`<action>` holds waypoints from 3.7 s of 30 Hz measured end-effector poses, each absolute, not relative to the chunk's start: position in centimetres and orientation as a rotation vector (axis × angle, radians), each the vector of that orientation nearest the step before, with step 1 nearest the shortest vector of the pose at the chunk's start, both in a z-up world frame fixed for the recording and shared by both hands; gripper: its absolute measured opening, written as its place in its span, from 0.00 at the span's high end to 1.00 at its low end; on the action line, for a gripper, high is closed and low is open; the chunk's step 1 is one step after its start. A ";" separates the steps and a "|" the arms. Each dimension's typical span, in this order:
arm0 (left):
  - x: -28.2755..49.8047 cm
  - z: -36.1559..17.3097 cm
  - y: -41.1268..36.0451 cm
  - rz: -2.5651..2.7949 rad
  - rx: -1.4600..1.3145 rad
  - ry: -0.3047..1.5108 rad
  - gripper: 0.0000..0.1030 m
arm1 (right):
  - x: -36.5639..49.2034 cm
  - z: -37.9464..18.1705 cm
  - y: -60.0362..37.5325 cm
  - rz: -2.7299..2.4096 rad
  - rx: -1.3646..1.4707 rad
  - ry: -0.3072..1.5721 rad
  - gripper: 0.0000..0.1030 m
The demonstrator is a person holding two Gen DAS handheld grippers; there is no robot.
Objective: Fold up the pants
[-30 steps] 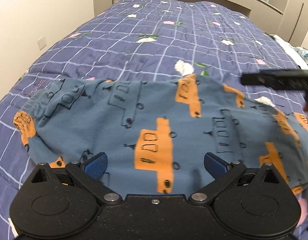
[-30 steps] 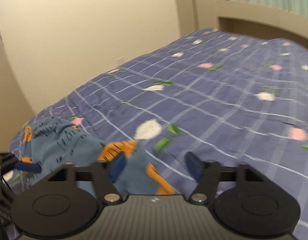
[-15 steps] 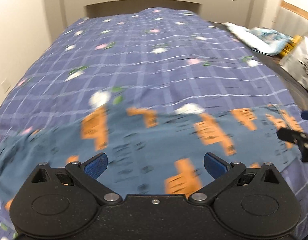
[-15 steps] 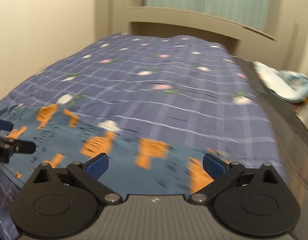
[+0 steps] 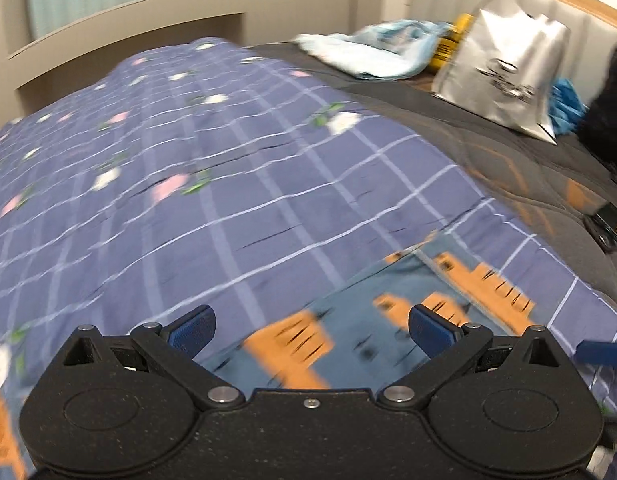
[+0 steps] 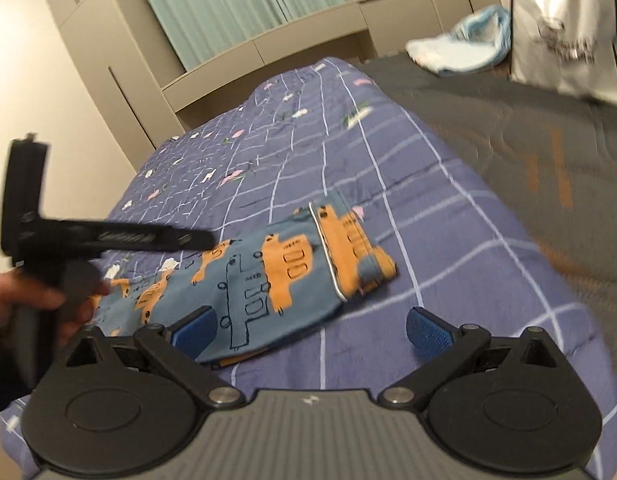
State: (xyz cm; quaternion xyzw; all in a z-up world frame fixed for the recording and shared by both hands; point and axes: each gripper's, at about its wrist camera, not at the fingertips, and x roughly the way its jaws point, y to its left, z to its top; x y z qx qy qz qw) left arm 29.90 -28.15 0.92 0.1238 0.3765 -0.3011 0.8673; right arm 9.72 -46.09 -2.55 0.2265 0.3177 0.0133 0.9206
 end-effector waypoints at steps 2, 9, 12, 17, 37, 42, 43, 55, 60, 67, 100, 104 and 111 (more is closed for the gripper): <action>30.7 0.3 -30.0 -0.679 0.287 0.789 0.01 | 9.8 -3.0 -46.7 0.049 0.507 0.649 0.00; 33.2 -2.1 -33.7 -0.752 0.357 0.836 0.01 | 11.9 -4.6 -47.9 0.034 0.594 0.632 0.17; 34.1 -3.1 -34.2 -0.743 0.360 0.869 0.00 | 12.7 -4.8 -47.8 -0.033 0.598 0.640 0.30; 34.4 -2.9 -34.5 -0.703 0.350 0.899 0.00 | 13.3 -5.3 -48.1 -0.144 0.658 0.627 0.59; 34.6 1.5 -39.3 -0.769 0.144 1.177 0.09 | 13.6 -2.6 -38.1 -0.165 -0.089 0.555 0.87; 34.1 0.8 -40.3 -0.748 0.185 1.193 0.15 | 13.8 -2.6 -36.7 -0.155 -0.175 0.551 0.87; 34.0 0.7 -40.3 -0.751 0.185 1.198 0.16 | 13.8 -2.7 -36.6 -0.154 -0.179 0.550 0.87; 34.2 1.4 -38.2 -0.731 0.090 1.208 0.89 | 13.0 -2.4 -35.9 -0.144 -0.206 0.528 0.89; 33.6 3.3 -36.3 -0.731 0.034 1.161 0.91 | 12.6 -1.6 -35.2 -0.127 -0.205 0.502 0.89; 32.6 6.1 -33.1 -0.717 -0.032 1.101 0.92 | 11.8 1.4 -35.6 -0.070 -0.068 0.464 0.89; 28.4 5.0 -8.4 -0.554 -0.322 0.974 0.93 | 12.1 2.9 -22.8 0.245 -0.104 0.491 0.89; 28.5 2.5 -6.2 -0.524 -0.365 0.985 0.97 | 12.8 1.3 -21.0 0.260 -0.126 0.520 0.89; 29.0 -0.5 -4.4 -0.508 -0.424 1.025 0.86 | 13.7 -1.6 -18.6 0.268 -0.164 0.567 0.89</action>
